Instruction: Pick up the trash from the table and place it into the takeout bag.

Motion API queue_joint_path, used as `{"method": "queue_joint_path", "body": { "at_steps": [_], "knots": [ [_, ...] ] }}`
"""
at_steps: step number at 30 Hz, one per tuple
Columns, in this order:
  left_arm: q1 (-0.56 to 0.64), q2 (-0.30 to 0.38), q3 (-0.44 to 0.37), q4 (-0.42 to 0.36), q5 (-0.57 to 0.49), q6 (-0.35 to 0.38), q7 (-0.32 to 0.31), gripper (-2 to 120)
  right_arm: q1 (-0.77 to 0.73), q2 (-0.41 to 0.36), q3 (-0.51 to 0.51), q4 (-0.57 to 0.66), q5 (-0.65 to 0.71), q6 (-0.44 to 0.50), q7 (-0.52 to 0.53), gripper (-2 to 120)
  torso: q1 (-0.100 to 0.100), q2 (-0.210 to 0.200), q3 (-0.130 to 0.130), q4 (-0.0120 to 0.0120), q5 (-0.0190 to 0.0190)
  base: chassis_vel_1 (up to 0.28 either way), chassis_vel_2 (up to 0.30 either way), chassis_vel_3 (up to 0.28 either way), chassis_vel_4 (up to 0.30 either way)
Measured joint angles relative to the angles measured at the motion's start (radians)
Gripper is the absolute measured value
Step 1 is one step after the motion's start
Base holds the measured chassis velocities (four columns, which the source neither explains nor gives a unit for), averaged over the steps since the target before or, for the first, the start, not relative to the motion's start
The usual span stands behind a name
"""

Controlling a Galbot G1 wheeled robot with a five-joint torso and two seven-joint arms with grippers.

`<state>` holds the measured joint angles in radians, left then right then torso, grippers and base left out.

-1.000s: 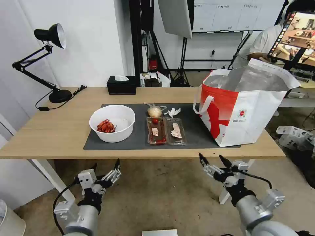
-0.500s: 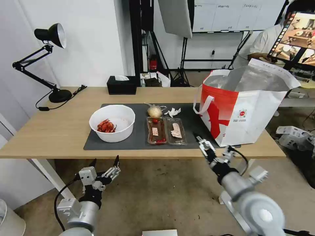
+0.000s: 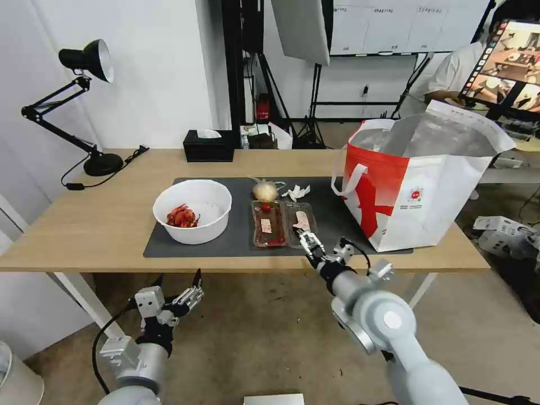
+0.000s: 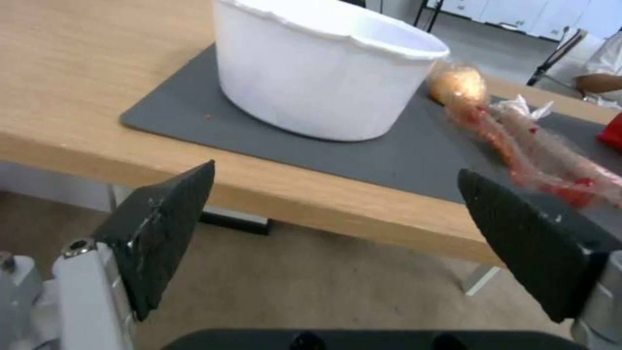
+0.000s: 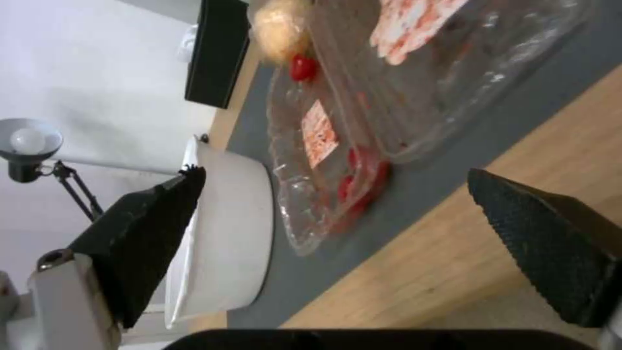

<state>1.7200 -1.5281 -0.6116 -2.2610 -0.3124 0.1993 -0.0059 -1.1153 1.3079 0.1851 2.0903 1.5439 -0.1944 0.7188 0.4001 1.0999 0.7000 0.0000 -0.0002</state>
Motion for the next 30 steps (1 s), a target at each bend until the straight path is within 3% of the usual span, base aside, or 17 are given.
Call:
{"method": "queue_joint_path", "body": {
  "at_steps": [6,10,30],
  "knots": [
    [-0.005,0.01,-0.009,0.008,-0.008,0.0,0.0,100,0.082,0.048,-0.038,-0.043,-0.029,-0.004,0.12,100,0.0,0.0,0.0,0.0001,0.0001,0.0,0.0,0.0,0.0],
    [-0.008,0.009,-0.009,0.01,-0.009,0.001,0.0,100,0.089,0.057,-0.041,-0.048,-0.035,-0.009,0.147,100,0.0,0.0,0.0,0.0001,0.0001,0.0,0.0,0.0,0.0],
    [0.01,-0.011,-0.01,-0.004,0.006,0.001,-0.001,100,0.13,0.076,-0.031,-0.092,-0.01,-0.013,0.182,100,0.0,0.0,0.0,0.0,0.0002,0.0,0.0,0.0,0.0]
  ]
}}
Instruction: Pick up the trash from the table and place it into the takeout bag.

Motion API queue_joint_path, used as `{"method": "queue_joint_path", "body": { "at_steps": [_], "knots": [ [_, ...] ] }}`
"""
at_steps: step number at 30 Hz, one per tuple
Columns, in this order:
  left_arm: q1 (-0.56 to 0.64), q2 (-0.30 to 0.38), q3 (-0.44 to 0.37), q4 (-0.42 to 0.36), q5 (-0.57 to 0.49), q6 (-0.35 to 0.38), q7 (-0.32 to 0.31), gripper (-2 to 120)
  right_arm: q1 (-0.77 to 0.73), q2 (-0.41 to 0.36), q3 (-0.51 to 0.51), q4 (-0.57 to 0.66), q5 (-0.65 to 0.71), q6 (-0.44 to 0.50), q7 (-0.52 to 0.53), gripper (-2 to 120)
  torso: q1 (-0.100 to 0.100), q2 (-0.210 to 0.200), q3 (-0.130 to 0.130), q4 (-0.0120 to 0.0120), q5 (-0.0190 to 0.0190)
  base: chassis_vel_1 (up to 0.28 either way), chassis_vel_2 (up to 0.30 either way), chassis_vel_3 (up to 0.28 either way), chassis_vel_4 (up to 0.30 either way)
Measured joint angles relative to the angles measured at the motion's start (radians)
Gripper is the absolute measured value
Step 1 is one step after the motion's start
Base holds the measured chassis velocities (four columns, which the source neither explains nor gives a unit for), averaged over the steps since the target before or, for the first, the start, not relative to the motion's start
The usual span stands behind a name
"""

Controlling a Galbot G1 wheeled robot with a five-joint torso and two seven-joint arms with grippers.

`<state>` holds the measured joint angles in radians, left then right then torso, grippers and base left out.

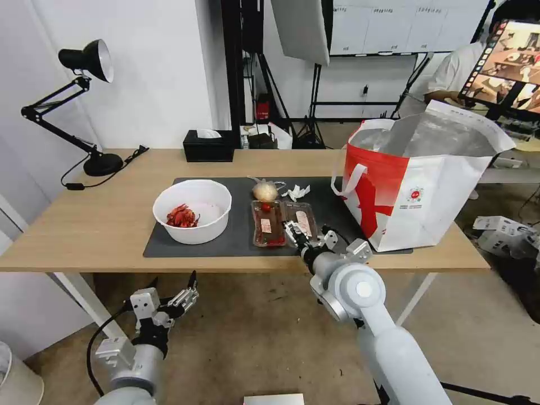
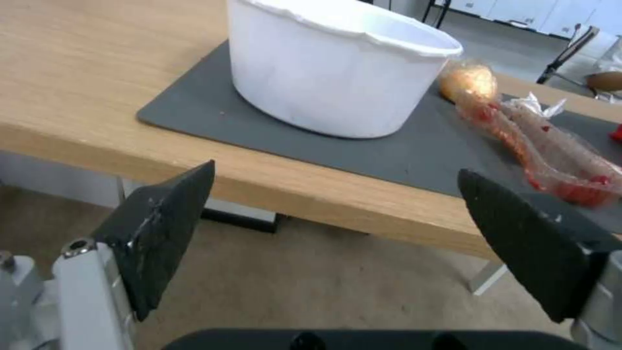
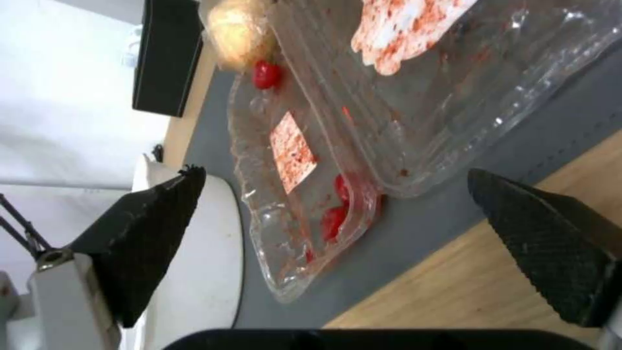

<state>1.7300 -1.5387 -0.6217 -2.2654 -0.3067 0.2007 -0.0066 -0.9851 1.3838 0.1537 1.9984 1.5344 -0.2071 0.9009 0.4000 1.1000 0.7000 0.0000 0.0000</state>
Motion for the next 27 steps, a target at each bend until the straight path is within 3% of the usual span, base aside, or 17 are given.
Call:
{"method": "queue_joint_path", "body": {
  "at_steps": [21,27],
  "knots": [
    [0.014,-0.021,0.002,-0.013,0.024,-0.001,0.001,100,0.035,0.007,0.02,-0.039,0.015,0.0,0.017,100,0.0,0.0,0.0,0.0,0.0,0.0,0.0,0.0,0.0],
    [0.011,-0.016,0.004,-0.005,0.024,-0.002,0.001,100,0.04,0.006,0.022,-0.046,0.003,0.0,-0.032,100,0.0,0.0,0.0,0.0,0.0,0.0,0.0,0.0,0.0]
  ]
}}
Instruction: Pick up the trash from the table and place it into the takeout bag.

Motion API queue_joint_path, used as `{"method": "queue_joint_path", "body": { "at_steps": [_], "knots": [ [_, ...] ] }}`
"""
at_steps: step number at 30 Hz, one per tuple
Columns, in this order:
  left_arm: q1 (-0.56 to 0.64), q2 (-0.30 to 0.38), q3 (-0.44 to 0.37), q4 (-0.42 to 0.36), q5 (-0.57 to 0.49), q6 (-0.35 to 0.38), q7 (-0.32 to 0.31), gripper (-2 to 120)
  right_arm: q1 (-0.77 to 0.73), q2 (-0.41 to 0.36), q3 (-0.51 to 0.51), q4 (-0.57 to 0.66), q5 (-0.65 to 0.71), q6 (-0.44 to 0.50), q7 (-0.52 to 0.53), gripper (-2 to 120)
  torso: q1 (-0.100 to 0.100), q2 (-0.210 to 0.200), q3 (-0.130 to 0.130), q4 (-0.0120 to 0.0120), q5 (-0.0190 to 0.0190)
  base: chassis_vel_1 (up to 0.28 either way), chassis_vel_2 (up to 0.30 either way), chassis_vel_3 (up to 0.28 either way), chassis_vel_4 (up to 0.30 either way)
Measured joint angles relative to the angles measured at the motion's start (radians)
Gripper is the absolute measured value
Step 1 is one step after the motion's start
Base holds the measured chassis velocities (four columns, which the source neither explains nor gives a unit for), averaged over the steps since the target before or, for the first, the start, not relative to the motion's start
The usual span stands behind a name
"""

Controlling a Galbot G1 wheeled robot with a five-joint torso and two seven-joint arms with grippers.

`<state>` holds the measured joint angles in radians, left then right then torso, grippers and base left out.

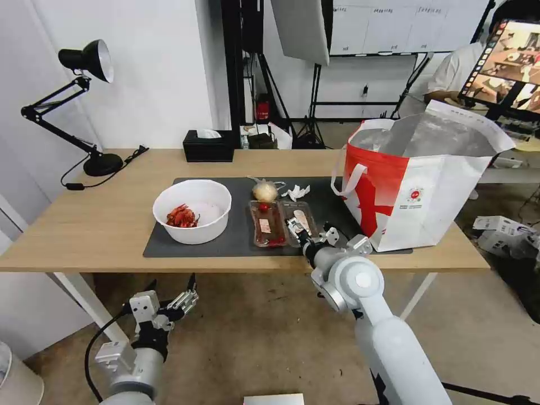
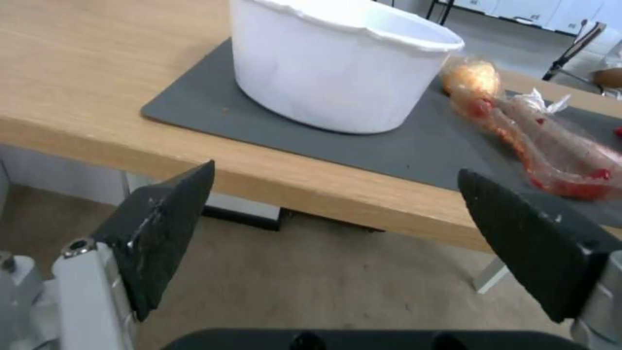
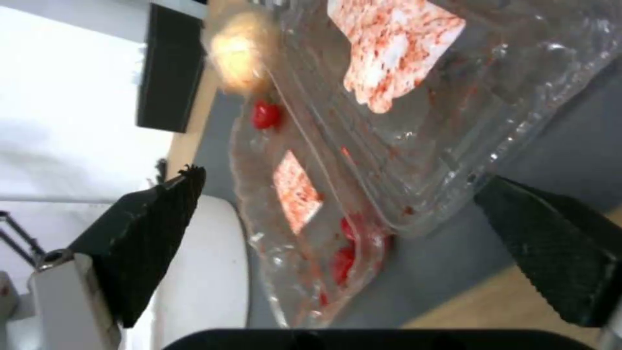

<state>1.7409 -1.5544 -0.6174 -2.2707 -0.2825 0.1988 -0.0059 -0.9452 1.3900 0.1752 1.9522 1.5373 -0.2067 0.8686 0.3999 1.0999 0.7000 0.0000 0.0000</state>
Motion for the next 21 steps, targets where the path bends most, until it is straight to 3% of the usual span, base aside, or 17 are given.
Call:
{"method": "queue_joint_path", "body": {
  "at_steps": [7,8,13,16,21],
  "knots": [
    [0.001,0.007,-0.002,0.003,-0.007,-0.003,0.0,100,0.001,-0.007,-0.017,-0.019,-0.094,0.003,-0.128,100,0.0,0.0,0.0,0.0,0.0,0.0,0.0,0.0,0.0],
    [0.001,0.009,-0.003,0.006,-0.01,-0.004,0.0,100,-0.003,-0.012,-0.031,-0.022,-0.153,0.004,-0.192,100,0.0,0.0,0.0,0.0,0.0,0.0,0.0,0.0,0.0],
    [0.0,0.011,-0.003,0.01,-0.012,-0.008,-0.001,100,-0.005,-0.03,-0.065,-0.027,-0.273,-0.001,-0.289,100,0.0,0.0,0.0,0.0,0.0,0.0,0.0,0.0,0.0],
    [-0.002,0.012,-0.003,0.015,-0.014,-0.012,-0.001,100,0.001,-0.055,-0.1,-0.034,-0.398,-0.023,-0.374,100,0.0,0.0,0.0,0.0,0.0,0.0,0.0,0.0,0.0],
    [-0.005,0.014,-0.002,0.021,-0.016,-0.017,-0.002,100,0.033,-0.088,-0.136,-0.045,-0.478,-0.091,-0.428,100,0.0,0.0,0.0,0.0,0.0,0.0,0.0,0.0,0.0]
  ]
}}
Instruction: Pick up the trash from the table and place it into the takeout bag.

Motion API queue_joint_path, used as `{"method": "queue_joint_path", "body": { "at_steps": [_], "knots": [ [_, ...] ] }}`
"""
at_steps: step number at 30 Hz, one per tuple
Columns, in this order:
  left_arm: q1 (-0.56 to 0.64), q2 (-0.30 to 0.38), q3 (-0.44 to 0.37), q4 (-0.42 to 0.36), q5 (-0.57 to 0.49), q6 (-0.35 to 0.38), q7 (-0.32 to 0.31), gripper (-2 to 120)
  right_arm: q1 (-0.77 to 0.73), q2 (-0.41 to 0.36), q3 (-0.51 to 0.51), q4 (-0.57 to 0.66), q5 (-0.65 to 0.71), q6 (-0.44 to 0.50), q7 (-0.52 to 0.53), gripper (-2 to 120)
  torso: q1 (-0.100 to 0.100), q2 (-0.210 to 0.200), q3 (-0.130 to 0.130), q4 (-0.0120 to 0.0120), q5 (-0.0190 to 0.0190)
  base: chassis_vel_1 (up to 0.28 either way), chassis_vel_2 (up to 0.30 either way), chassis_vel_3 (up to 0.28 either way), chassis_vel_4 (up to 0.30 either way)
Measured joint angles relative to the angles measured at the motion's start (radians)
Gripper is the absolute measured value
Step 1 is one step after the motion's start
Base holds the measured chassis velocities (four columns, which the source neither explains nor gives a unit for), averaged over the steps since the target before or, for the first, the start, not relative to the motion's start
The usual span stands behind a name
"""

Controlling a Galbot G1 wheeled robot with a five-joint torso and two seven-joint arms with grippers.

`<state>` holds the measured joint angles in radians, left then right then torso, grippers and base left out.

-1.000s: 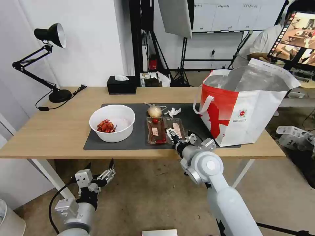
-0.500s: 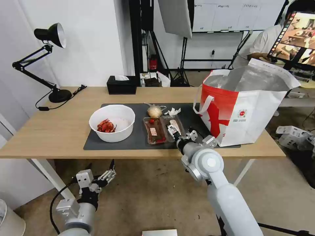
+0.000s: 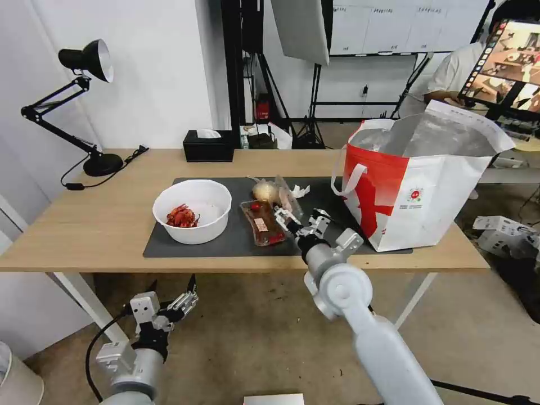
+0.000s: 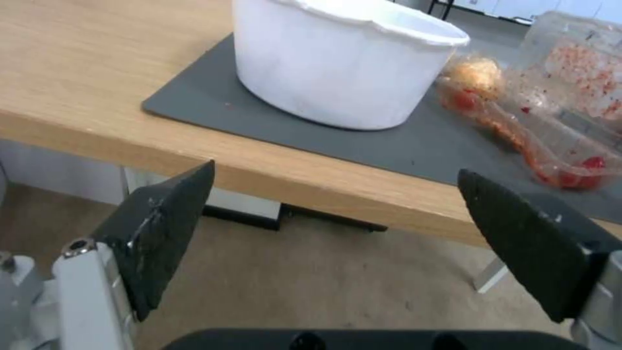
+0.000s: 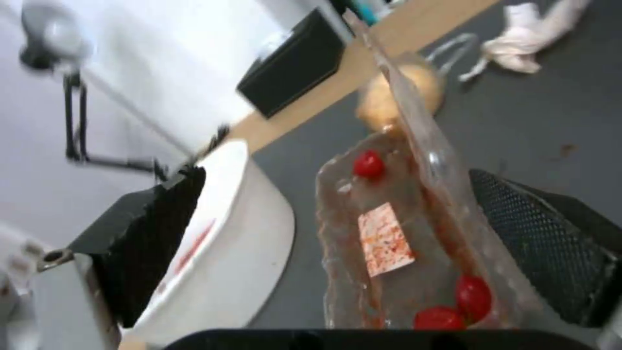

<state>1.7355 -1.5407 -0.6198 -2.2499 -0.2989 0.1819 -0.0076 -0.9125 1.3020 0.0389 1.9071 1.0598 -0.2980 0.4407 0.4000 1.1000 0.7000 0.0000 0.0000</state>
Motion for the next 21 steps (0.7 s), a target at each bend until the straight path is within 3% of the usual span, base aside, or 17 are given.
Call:
{"method": "queue_joint_path", "body": {
  "at_steps": [2,4,8,13,21],
  "knots": [
    [-0.001,0.0,0.0,0.004,0.0,-0.003,0.0,100,0.016,-0.01,-0.007,-0.003,0.017,-0.053,0.011,100,0.0,0.0,0.0,0.0,0.0,0.0,0.0,0.0,0.0],
    [-0.003,0.0,0.001,0.01,0.0,-0.006,-0.001,100,0.045,-0.015,-0.002,-0.007,0.151,-0.15,0.072,100,0.0,0.0,0.0,0.0,0.0,0.0,0.0,0.0,0.0],
    [-0.008,0.0,0.002,0.014,0.0,-0.006,-0.002,100,0.068,-0.01,0.024,-0.013,0.315,-0.209,0.144,100,0.0,0.0,0.0,0.0001,0.0,0.0,0.0,0.0,0.0],
    [-0.015,0.001,0.002,0.018,-0.002,-0.006,-0.003,100,0.075,-0.001,0.06,-0.004,0.444,-0.21,0.2,100,0.0,0.0,0.0,0.0,0.0,0.0,0.0,0.0,0.0],
    [-0.011,0.0,-0.002,0.014,-0.006,-0.006,-0.003,100,0.107,-0.002,0.065,-0.012,0.502,-0.127,0.195,100,0.0,0.0,0.0,-0.0001,0.0,0.0,0.0,0.0,0.0]
  ]
}}
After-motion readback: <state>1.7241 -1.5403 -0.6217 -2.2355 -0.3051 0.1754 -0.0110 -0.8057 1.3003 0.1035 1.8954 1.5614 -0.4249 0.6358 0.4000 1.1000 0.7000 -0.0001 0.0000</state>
